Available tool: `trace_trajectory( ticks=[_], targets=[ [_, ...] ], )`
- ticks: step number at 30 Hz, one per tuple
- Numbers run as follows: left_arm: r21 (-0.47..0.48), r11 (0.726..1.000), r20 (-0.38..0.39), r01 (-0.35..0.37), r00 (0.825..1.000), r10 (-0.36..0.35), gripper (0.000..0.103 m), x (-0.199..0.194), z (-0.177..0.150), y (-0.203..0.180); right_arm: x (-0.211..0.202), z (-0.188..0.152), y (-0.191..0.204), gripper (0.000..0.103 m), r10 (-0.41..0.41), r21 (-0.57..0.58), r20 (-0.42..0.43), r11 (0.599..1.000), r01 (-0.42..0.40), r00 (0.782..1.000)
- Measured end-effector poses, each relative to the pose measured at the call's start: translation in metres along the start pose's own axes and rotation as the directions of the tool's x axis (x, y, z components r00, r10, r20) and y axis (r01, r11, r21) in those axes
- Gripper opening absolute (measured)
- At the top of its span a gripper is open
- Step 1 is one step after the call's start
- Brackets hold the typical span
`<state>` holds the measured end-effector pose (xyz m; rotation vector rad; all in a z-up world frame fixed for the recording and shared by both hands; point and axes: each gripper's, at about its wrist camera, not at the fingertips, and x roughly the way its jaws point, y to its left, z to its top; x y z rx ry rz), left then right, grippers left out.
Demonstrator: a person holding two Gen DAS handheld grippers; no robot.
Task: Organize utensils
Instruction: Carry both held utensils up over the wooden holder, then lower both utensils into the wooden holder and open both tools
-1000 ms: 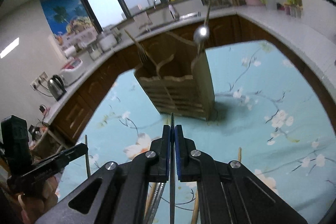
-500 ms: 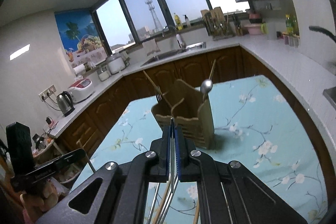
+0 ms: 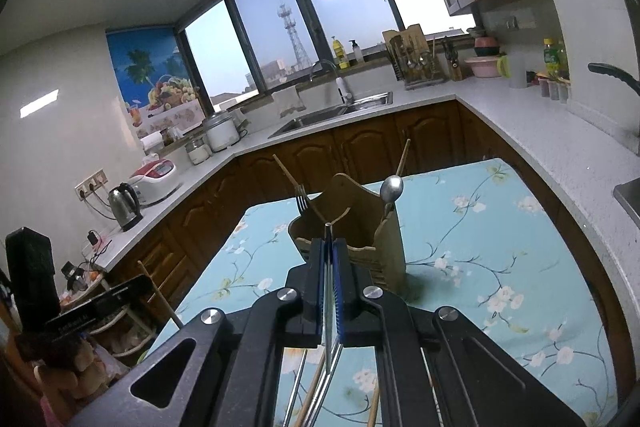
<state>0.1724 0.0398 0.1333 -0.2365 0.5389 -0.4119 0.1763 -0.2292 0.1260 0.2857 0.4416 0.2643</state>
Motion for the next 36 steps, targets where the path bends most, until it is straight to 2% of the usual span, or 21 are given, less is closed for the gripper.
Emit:
trace_trajectory(
  ticks=[13, 23, 31, 36],
  targets=[
    [0.022, 1.0, 0.059, 0.015, 0.998, -0.016, 0.004, 0.002, 0.025, -0.005, 0.004, 0.012, -0.003, 0.004, -0.004, -0.005, 0.018, 1.0, 0.004, 1.0],
    [0.089, 0.996, 0.161, -0.003, 0.987, -0.011, 0.004, 0.016, 0.077, -0.021, 0.009, 0.054, -0.003, 0.004, -0.023, -0.033, 0.103, 0.999, 0.027, 0.994],
    [0.115, 0.992, 0.267, -0.042, 0.964, 0.009, 0.004, 0.047, 0.133, -0.027, 0.025, 0.104, -0.01, 0.004, -0.056, -0.032, 0.196, 0.997, 0.063, 0.979],
    [0.099, 0.994, 0.292, -0.046, 0.956, 0.015, 0.004, 0.086, 0.146, -0.023, 0.046, 0.11, -0.017, 0.004, -0.075, -0.031, 0.203, 0.996, 0.083, 0.976]
  ],
)
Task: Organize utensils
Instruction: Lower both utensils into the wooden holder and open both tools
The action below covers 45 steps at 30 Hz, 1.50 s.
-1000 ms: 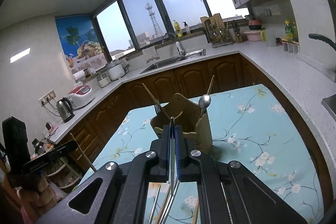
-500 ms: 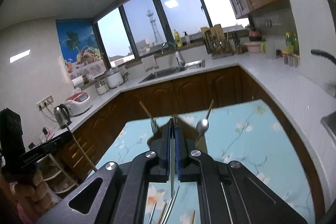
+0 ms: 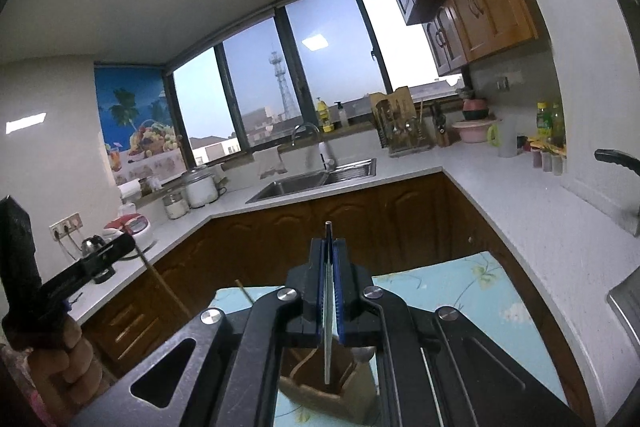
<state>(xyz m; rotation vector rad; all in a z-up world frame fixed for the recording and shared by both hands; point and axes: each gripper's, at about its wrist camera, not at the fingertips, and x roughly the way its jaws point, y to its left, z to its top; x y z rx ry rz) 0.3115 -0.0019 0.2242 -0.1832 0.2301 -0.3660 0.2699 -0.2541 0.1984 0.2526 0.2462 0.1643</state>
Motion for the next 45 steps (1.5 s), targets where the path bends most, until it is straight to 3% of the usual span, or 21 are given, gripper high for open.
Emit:
trace_trajectory(
  ticks=[8, 16, 22, 33, 36, 37, 40, 43, 45],
  targets=[
    [-0.066, 0.997, -0.036, -0.044, 0.998, 0.042, 0.004, 0.049, -0.044, 0.018, 0.035, -0.034, -0.012, 0.004, -0.014, 0.016, -0.051, 1.0, 0.015, 0.999],
    [-0.096, 0.992, -0.103, -0.078, 0.992, 0.068, 0.004, 0.067, -0.087, 0.032, 0.054, -0.071, -0.017, 0.004, -0.029, 0.025, -0.095, 0.999, 0.032, 0.995],
    [-0.07, 0.994, -0.13, -0.08, 0.989, 0.071, 0.005, 0.073, -0.096, 0.03, 0.067, -0.087, -0.025, 0.005, -0.026, 0.057, -0.155, 0.998, 0.035, 0.988],
    [-0.05, 0.997, -0.169, -0.065, 0.984, 0.056, 0.005, 0.079, -0.092, 0.027, 0.069, -0.084, -0.03, 0.007, -0.022, 0.082, -0.177, 0.996, 0.037, 0.984],
    [-0.055, 0.996, -0.178, -0.066, 0.982, 0.055, 0.006, 0.075, -0.091, 0.027, 0.068, -0.083, -0.033, 0.013, -0.009, 0.105, -0.182, 0.994, 0.029, 0.983],
    [-0.063, 0.996, -0.179, -0.067, 0.982, 0.055, 0.008, 0.073, -0.09, 0.027, 0.066, -0.082, -0.035, 0.021, -0.006, 0.112, -0.18, 0.993, 0.026, 0.984],
    [-0.084, 0.994, -0.169, -0.069, 0.984, 0.054, 0.017, 0.065, -0.088, 0.03, 0.055, -0.079, -0.037, 0.062, -0.003, 0.129, -0.145, 0.991, 0.022, 0.989],
    [-0.092, 0.992, -0.166, -0.085, 0.984, 0.069, 0.042, 0.052, -0.088, 0.029, 0.041, -0.076, -0.038, 0.072, -0.019, 0.145, -0.101, 0.989, 0.034, 0.995],
    [-0.099, 0.99, -0.153, -0.101, 0.984, 0.086, 0.061, 0.039, -0.088, 0.03, 0.03, -0.073, -0.039, 0.085, -0.006, 0.167, -0.078, 0.986, 0.019, 0.997]
  ],
)
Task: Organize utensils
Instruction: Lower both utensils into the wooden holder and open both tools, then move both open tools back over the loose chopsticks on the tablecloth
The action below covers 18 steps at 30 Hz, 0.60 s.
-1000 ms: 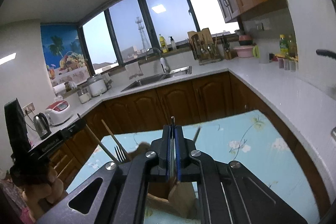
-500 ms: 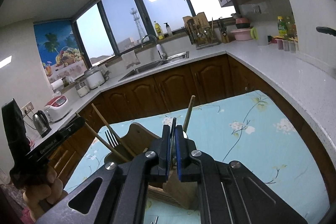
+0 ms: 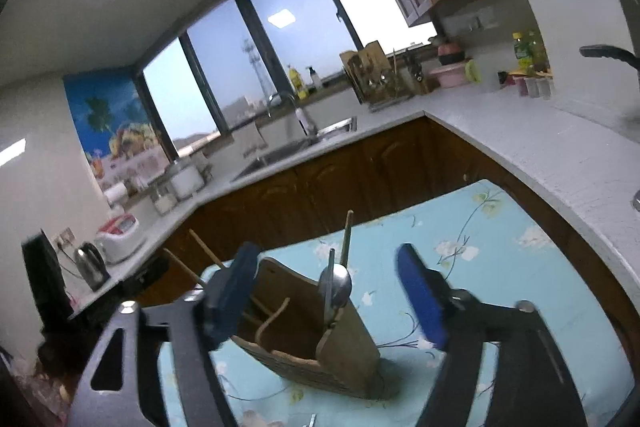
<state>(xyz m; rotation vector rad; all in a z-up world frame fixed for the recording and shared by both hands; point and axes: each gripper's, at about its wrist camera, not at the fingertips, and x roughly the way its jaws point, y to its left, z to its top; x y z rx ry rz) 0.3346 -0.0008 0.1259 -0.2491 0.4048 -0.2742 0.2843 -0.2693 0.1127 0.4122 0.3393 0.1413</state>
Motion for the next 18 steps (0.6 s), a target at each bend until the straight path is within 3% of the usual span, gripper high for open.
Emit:
trace_trajectory(
  ticks=[1, 3, 9, 18],
  targets=[
    [-0.005, 1.0, 0.004, -0.005, 1.0, 0.005, 0.067, -0.005, -0.001, 0.002, -0.007, 0.0, 0.0, 0.091, 0.011, 0.007, 0.013, 1.0, -0.011, 1.0],
    [-0.029, 0.999, 0.021, -0.037, 0.999, 0.038, 0.088, -0.021, -0.004, 0.005, -0.017, 0.0, 0.002, 0.092, 0.016, 0.004, 0.031, 1.0, -0.016, 0.999],
    [-0.048, 0.998, 0.035, -0.047, 0.998, 0.049, 0.089, -0.06, -0.016, 0.01, -0.055, -0.01, 0.009, 0.095, 0.033, -0.009, 0.077, 0.999, -0.033, 0.996],
    [-0.058, 0.996, -0.01, -0.062, 0.998, 0.061, 0.09, -0.109, -0.065, 0.014, -0.087, -0.046, 0.013, 0.096, 0.02, -0.053, 0.049, 0.998, -0.017, 0.999]
  ],
)
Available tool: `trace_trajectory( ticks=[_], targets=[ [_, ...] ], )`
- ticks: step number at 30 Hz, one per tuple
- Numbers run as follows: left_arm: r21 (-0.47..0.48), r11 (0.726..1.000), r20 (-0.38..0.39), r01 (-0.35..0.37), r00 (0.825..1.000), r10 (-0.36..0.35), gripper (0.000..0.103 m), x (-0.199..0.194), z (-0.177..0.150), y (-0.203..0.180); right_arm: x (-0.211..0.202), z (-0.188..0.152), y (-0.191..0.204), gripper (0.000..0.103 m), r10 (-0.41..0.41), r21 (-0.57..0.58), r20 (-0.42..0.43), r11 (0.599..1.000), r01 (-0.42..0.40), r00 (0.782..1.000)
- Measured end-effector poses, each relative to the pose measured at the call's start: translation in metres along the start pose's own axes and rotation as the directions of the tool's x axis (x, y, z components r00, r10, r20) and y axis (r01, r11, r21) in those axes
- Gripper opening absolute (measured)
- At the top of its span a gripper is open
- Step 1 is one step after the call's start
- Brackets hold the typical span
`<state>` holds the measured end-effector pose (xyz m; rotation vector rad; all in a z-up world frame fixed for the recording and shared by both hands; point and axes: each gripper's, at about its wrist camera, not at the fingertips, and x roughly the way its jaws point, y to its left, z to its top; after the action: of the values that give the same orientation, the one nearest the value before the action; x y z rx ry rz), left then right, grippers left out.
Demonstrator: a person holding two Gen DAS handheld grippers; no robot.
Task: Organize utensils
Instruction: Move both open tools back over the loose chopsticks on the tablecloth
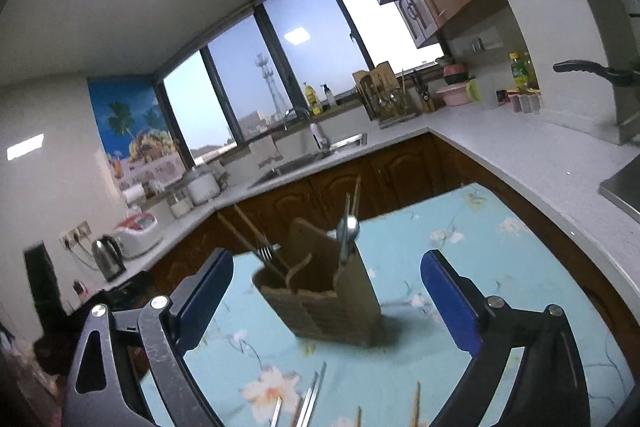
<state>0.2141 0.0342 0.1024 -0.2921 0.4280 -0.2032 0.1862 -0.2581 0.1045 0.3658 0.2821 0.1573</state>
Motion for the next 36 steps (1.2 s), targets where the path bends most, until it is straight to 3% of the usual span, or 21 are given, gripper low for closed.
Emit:
trace_trajectory(
  ticks=[9, 14, 32, 33, 36],
  targets=[
    [-0.075, 0.997, -0.099, -0.021, 0.995, 0.013, 0.09, -0.023, -0.057, 0.024, -0.023, -0.044, -0.005, 0.096, -0.043, -0.033, -0.061, 0.999, 0.041, 0.997],
    [-0.067, 0.997, -0.149, -0.041, 0.988, 0.031, 0.09, -0.025, -0.078, 0.028, -0.025, -0.067, -0.01, 0.096, -0.059, -0.041, -0.118, 0.998, 0.055, 0.991],
    [-0.011, 0.998, -0.304, -0.06, 0.951, 0.054, 0.089, 0.003, -0.104, 0.023, -0.005, -0.094, -0.022, 0.095, -0.09, -0.031, -0.234, 0.996, 0.085, 0.968],
    [0.003, 0.998, -0.322, -0.058, 0.945, 0.056, 0.084, 0.008, -0.106, 0.02, -0.001, -0.095, -0.022, 0.094, -0.083, -0.029, -0.246, 0.996, 0.079, 0.966],
    [0.025, 0.999, -0.372, -0.035, 0.927, 0.042, 0.074, 0.021, -0.111, 0.014, 0.015, -0.097, -0.02, 0.071, -0.065, -0.027, -0.298, 0.998, 0.06, 0.952]
  ],
)
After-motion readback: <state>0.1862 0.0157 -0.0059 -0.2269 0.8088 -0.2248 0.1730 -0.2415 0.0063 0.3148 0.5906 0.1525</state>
